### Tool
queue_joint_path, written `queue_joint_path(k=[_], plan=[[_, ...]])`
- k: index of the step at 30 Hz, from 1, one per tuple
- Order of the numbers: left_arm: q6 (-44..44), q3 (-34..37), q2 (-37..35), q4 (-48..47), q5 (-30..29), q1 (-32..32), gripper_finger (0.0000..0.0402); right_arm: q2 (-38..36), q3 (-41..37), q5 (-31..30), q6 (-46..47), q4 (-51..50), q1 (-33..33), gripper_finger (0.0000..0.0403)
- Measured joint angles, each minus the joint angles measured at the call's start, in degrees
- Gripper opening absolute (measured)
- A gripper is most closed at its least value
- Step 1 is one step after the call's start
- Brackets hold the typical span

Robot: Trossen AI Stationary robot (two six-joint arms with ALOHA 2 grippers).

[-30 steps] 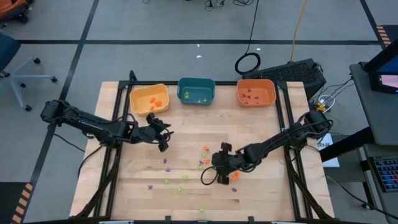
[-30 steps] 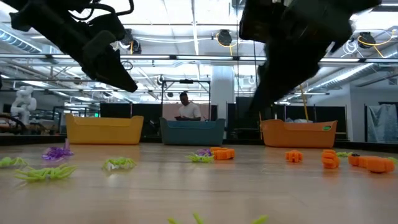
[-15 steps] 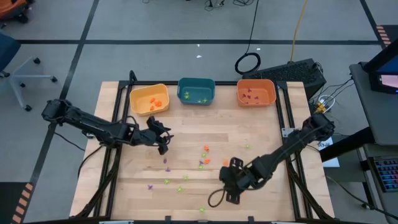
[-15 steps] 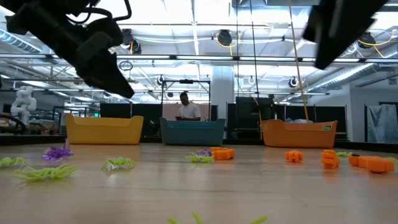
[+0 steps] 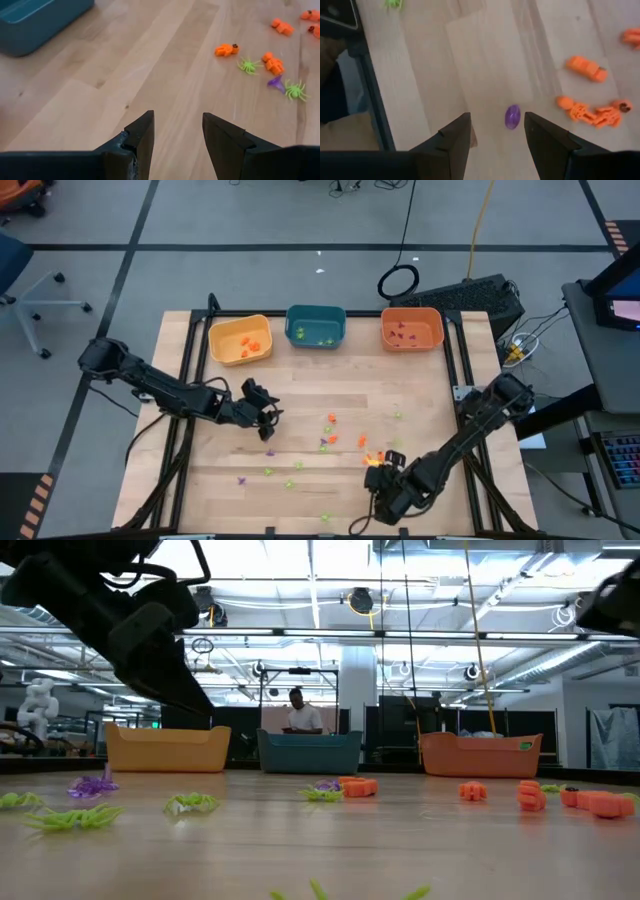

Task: Sort Halloween decoration
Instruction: Put the violet witch hat toy into the orange bin

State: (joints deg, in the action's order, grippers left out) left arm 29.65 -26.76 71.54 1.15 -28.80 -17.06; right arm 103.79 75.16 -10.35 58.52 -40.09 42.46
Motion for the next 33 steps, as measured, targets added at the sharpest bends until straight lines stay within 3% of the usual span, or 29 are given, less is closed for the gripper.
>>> queue_joint_path(k=[5, 13, 33], plan=[[0.0, 0.0, 1.1, 2.1, -0.2, 0.0, 0.0166, 1.2, 0.0, -0.8, 2.1, 0.4, 2.1, 0.0185], [-0.1, 0.0, 1.3, 5.5, -0.2, 0.0, 0.0166, 1.6, 0.0, -10.5, 2.4, 0.6, 4.4, 0.0189], [-5.0, -0.1, 1.3, 7.5, -0.2, 0.0, 0.0166, 6.3, 0.0, -8.2, 1.0, -0.1, 2.9, 0.0175]])
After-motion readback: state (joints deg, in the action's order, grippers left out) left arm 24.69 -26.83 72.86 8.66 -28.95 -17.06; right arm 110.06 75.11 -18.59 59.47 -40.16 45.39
